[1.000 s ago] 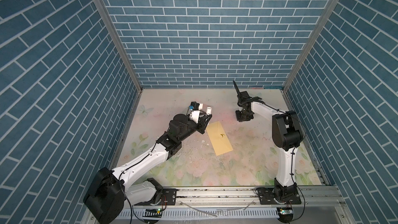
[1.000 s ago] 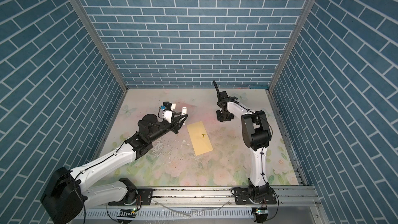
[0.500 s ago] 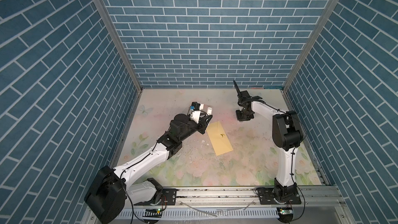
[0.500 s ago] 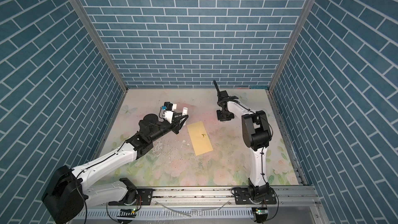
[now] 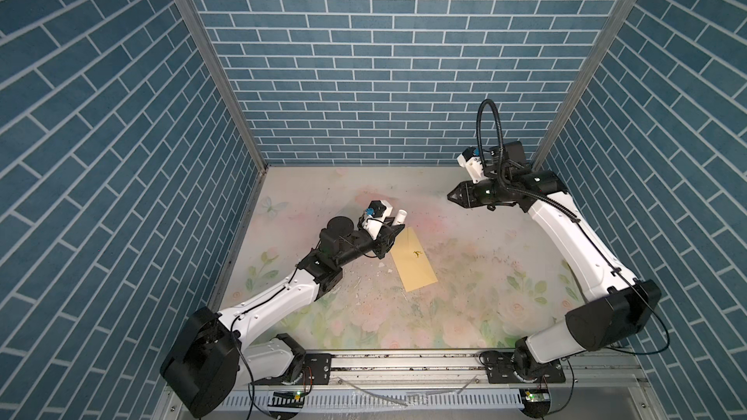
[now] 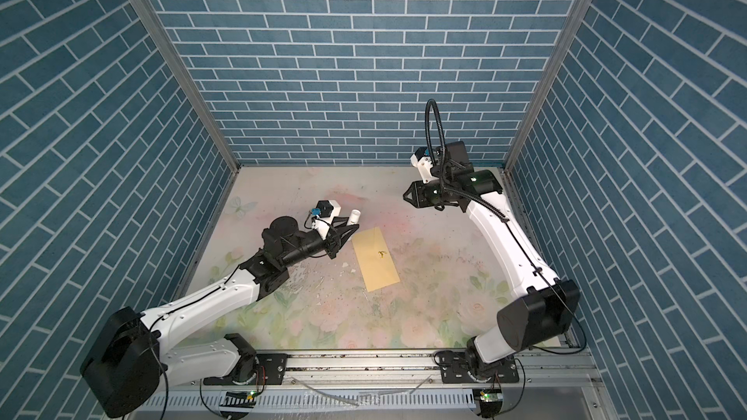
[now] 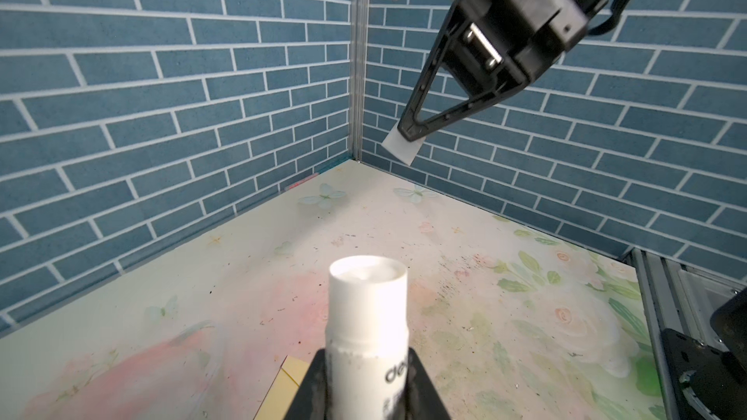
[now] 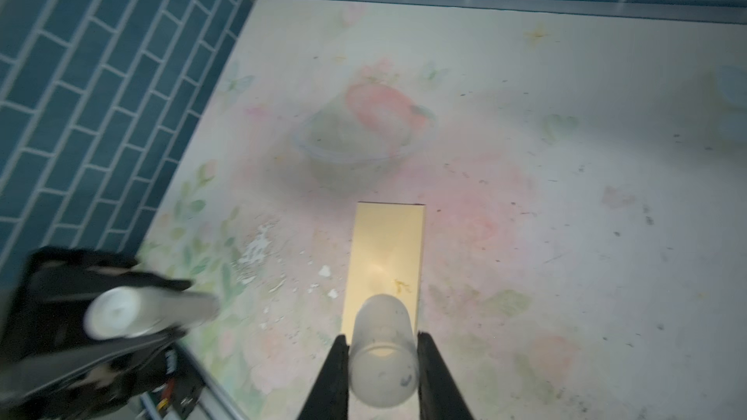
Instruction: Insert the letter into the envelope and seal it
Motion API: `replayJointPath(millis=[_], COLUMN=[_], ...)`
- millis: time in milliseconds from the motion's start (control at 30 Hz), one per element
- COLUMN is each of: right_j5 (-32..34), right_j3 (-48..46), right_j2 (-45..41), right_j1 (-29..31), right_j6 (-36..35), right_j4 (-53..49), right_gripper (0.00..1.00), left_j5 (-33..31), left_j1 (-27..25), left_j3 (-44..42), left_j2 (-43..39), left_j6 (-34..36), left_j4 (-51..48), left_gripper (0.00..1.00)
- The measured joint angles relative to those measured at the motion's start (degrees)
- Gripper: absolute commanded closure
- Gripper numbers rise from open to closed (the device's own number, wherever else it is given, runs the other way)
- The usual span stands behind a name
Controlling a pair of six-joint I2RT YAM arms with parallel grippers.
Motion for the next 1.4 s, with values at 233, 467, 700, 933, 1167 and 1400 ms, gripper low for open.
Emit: replayJointPath(millis=[233,467,700,933,1167,1400], right_j5=[-12.87,-16.83,-17.99,-18.99,-19.67,-18.45], right_j3=[0.00,0.00,0.00,0.00,0.20,0.68], right_j2=[-1.27,-0.94,0.72,1.29,1.95,2.38], right_j1=[1.95,5.92,8.44,9.14,10.12,11.04], right_j6=[0.09,0.09,0.09,0.09,0.09,0.02], right_j4=[-2.40,-2.97,-3.17,-3.45,-3.69,-3.80], right_gripper=[0.84,0.84,0.85,0.86,0.86,0.87], left_j5=[5.18,9.51,10.95,11.15,11.15,11.17], left_j1=[-0.17,-0.96,-1.51,-1.62,-1.68,-1.66], left_j3=[-0.04,-0.04,-0.04,-0.04,-0.04,-0.04], left_j2=[0.59,1.42,1.42,1.42,1.42,1.42], left_j6=[4.13,6.19,7.39,7.72,7.93,7.91], left_j4=[1.92,3.08,3.61,3.52,2.86,2.08], left_gripper=[1.00,1.00,1.00,1.00,1.00,1.00])
